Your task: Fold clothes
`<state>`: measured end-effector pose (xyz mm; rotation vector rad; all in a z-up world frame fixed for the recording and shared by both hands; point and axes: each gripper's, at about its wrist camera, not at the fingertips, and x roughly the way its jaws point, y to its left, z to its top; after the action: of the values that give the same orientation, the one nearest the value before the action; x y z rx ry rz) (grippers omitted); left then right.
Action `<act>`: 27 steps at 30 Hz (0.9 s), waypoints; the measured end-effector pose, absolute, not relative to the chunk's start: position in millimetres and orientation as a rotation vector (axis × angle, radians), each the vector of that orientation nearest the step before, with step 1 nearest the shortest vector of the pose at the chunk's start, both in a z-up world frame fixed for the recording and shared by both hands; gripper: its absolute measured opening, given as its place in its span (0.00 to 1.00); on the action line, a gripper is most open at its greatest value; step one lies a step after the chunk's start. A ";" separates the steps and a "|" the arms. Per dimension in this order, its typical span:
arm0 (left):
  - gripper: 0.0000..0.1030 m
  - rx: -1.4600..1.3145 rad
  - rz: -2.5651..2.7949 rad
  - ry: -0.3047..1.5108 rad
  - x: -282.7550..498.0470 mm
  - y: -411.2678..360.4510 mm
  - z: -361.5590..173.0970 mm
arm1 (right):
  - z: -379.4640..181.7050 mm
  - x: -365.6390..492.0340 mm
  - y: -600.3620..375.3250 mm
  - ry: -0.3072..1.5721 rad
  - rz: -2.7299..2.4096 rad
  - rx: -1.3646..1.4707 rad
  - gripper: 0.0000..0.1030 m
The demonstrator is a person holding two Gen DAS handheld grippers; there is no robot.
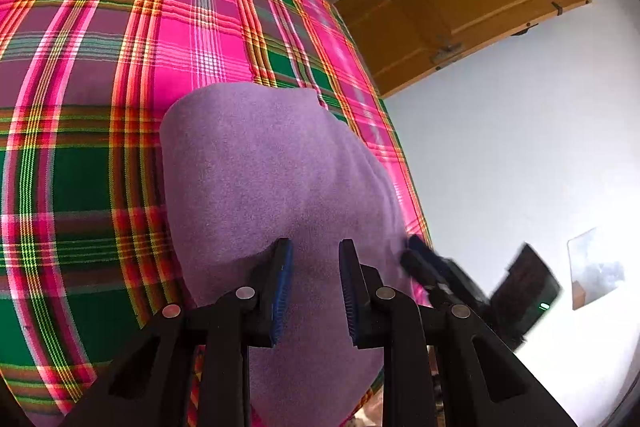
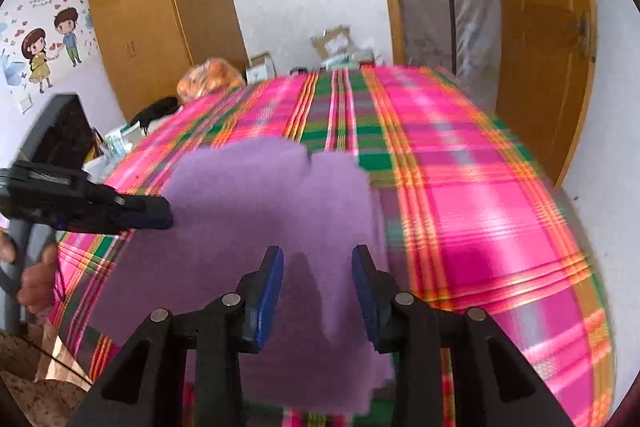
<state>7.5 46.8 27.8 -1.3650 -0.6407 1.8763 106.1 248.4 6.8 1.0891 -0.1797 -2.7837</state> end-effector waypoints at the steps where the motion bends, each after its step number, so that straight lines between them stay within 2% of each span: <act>1: 0.23 -1.366 1.869 -0.647 6.7 46.2 27.1 | -0.2 102.6 248.0 -0.189 -2.772 1.125 0.35; 5: 0.23 -1.369 1.839 -0.671 3.2 44.1 24.6 | -1.1 99.0 250.1 -0.177 -2.761 1.152 0.33; 10: 0.24 -1.345 1.908 -0.556 -6.2 57.1 38.5 | 21.1 78.6 254.4 -0.166 -2.770 1.093 0.33; 13: 0.25 -1.343 1.929 -0.548 -16.7 59.5 41.5 | 21.8 54.6 253.8 -0.179 -2.751 1.113 0.31; 20: 0.25 -1.370 1.965 -0.513 -31.8 65.5 30.9 | 1.4 20.6 245.9 -0.116 -2.691 1.262 0.30; 27: 0.24 -1.387 1.899 -0.625 -39.3 62.4 14.4 | -3.6 25.8 248.8 -0.138 -2.689 1.239 0.30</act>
<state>-39.3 62.4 14.4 -1.3866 -0.6250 1.8988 25.8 248.8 -3.6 1.2386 -0.1384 -2.6893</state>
